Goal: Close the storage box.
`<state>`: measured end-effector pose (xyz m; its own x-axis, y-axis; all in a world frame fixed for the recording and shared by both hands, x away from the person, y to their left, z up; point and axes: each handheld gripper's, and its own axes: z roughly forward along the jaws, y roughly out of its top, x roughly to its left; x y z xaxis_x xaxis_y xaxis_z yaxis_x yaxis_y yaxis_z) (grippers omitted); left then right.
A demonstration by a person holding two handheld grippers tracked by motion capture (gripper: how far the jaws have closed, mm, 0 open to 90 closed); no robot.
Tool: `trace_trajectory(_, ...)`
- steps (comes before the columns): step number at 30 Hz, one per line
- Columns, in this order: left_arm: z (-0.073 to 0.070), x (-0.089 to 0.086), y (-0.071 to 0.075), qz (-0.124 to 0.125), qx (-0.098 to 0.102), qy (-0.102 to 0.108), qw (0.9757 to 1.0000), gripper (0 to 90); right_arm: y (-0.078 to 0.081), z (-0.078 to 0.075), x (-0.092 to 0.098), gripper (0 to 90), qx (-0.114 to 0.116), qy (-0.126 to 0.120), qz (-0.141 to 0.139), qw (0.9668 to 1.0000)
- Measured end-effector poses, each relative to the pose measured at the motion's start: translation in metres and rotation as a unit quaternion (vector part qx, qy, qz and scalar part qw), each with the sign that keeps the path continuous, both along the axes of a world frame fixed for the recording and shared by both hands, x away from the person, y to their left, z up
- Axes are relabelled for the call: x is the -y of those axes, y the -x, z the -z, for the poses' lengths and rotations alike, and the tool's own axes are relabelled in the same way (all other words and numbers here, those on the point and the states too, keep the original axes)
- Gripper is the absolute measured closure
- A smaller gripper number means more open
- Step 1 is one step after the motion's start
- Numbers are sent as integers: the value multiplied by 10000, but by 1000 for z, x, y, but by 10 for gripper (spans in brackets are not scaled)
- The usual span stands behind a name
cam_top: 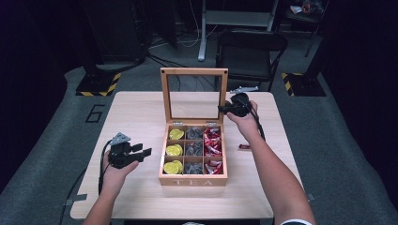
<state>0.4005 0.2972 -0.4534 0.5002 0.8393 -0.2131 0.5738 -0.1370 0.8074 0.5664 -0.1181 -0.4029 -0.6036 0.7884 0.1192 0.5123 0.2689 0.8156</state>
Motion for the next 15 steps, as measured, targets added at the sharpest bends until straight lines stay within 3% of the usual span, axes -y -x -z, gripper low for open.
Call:
trace_trajectory(11,-16,5,-13,72,28,49,10000,489,11,-3,-2,655,132,113,-2,9998)
trace_trajectory(15,-24,7,-24,112,90,-129,9998,490,14,-2,-3,655,206,148,-5,9997)
